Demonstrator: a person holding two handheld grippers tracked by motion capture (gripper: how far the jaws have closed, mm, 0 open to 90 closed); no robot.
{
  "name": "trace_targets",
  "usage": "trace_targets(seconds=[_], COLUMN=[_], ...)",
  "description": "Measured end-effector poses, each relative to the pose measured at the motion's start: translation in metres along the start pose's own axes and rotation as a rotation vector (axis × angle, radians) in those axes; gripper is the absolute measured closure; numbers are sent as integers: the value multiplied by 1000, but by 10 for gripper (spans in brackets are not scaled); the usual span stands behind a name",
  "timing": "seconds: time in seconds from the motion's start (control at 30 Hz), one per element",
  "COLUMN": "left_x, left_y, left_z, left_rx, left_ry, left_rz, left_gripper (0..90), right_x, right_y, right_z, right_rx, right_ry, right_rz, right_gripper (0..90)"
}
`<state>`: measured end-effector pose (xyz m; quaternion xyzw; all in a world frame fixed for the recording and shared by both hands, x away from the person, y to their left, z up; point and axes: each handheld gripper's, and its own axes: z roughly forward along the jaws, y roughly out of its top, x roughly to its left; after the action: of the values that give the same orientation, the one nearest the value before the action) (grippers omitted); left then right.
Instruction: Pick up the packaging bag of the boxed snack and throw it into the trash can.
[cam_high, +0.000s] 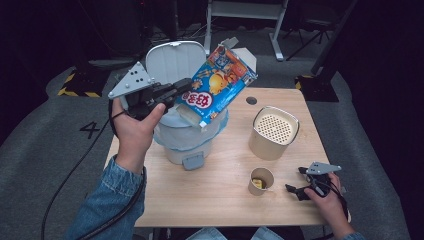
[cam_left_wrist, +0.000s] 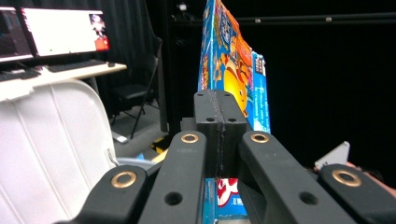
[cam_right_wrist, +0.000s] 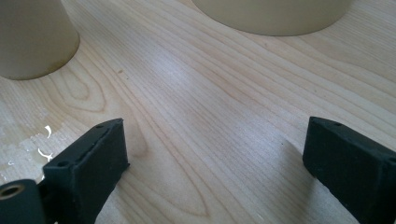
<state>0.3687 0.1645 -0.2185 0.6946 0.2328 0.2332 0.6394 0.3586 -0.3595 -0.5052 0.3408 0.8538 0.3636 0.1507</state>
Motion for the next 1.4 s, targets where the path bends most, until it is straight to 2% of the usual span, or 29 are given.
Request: trace_targets(seconds=[0.2,0.23,0.27,0.3,0.33,0.47,0.53,0.57,0.63,0.8,0.97,1.07,1.27,1.4], left_x=[10,14,14,17,17,27,30,34,36,48,57,59,61,60], left_y=[8,10,10,11,11,11,11,9,8,1,-10,-17,-26,-33], left_z=[1,1,1,1,1,5,6,7,8,16,20,22,21,21], left_rx=[-27,-45,-45,-62,-62,-70,-78,-89,-90,-79,-69,-54,-46,-31], left_ry=[35,41,41,60,60,102,101,114,118,168,177,190,192,200], left_rz=[0,5,5,-4,-4,-8,-8,-16,-20,-34,-52,-59,-74,-71], left_gripper=[898,898,898,897,898,897,897,897,897,897,897,897,896,896], right_x=[0,0,0,0,0,0,0,0,0,0,0,0,0,0], right_y=[0,0,0,0,0,0,0,0,0,0,0,0,0,0], right_z=[0,0,0,0,0,0,0,0,0,0,0,0,0,0], right_rx=[0,0,0,0,0,0,0,0,0,0,0,0,0,0], right_ry=[0,0,0,0,0,0,0,0,0,-2,-2,-2,-2,-2], right_rz=[0,0,0,0,0,0,0,0,0,1,2,2,2,2], right_gripper=[64,64,64,64,64,64,64,64,64,64,64,64,64,64])
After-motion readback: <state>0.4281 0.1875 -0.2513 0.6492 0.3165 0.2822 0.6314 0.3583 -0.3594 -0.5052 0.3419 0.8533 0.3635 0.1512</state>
